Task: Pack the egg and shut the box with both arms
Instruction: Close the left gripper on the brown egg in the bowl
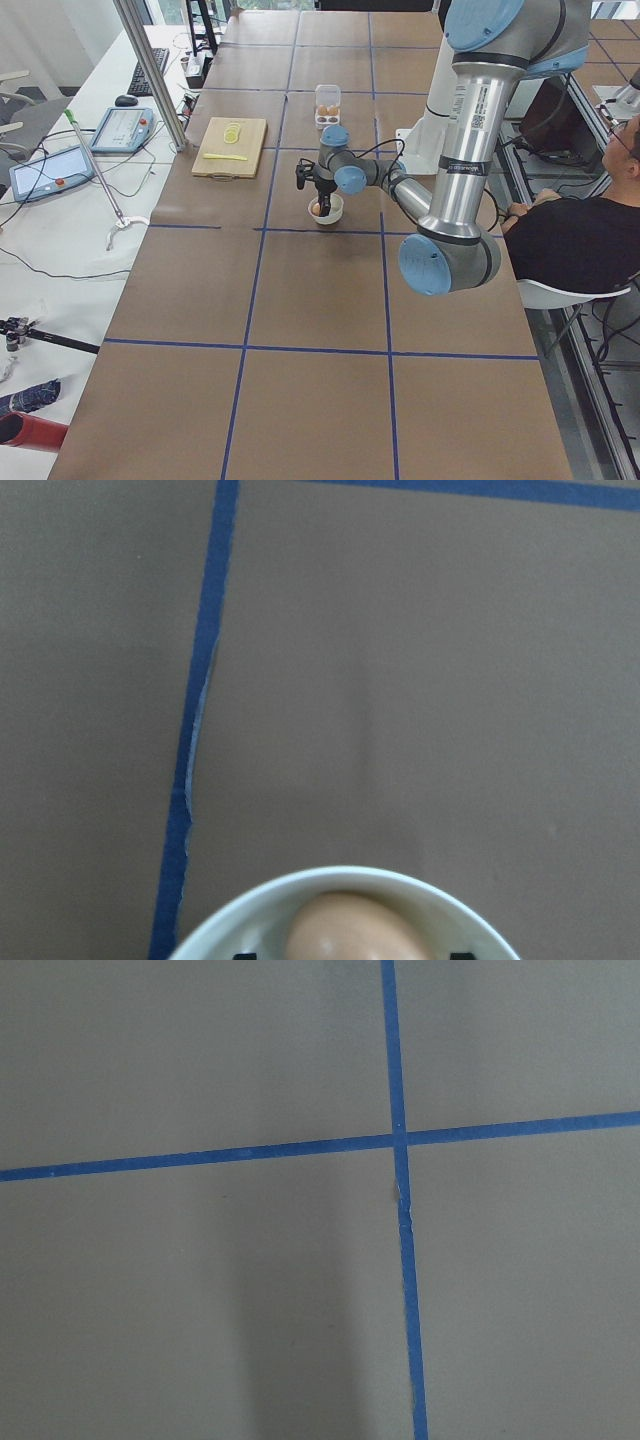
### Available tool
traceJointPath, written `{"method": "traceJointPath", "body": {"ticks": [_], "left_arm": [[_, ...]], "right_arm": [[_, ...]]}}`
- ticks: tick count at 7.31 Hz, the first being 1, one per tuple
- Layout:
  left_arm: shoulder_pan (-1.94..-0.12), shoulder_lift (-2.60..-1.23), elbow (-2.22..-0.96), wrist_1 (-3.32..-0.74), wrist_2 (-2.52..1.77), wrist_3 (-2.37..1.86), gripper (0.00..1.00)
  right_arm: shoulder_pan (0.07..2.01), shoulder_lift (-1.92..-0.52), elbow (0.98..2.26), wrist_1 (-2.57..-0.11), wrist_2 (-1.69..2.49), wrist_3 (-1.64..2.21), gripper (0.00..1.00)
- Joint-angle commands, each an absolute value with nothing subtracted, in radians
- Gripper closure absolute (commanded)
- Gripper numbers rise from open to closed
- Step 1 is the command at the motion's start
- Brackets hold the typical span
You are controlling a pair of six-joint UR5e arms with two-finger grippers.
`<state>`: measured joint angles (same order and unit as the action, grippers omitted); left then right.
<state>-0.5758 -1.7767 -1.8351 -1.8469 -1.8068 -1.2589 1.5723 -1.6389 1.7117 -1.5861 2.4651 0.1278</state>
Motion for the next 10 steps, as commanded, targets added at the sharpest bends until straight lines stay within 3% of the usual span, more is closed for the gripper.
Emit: {"method": "traceJointPath", "body": {"ticks": [1,5,6,7,8,10], "left_arm": [[-0.577,-1.775,-1.829,-1.847,-1.802,-1.258,0.3],[-0.577,-1.775,-1.821,-1.847,-1.802,-1.258,0.38],[-0.58,-1.775,-1.824,-1.847,-1.801,-1.258,0.54],[-0.59,-1.772,-1.833,-1.847,-1.801,-1.256,0.77],[-0.597,-1.766,-1.847,-1.845,-1.801,-1.255,0.87],[-0.612,-1.728,-1.9,-1.839,-1.802,-1.255,0.89]], "right_arm": [[1.572,-1.64,1.718,-1.586,2.465,0.141,0.0],[1.572,-1.641,1.72,-1.586,2.465,0.141,0.0],[1.572,-1.641,1.72,-1.586,2.467,0.141,0.0],[1.572,-1.641,1.72,-1.586,2.467,0.143,0.0],[1.572,-1.641,1.72,-1.586,2.467,0.141,0.0],[1.572,-1.641,1.72,-1.586,2.47,0.141,0.0]]}}
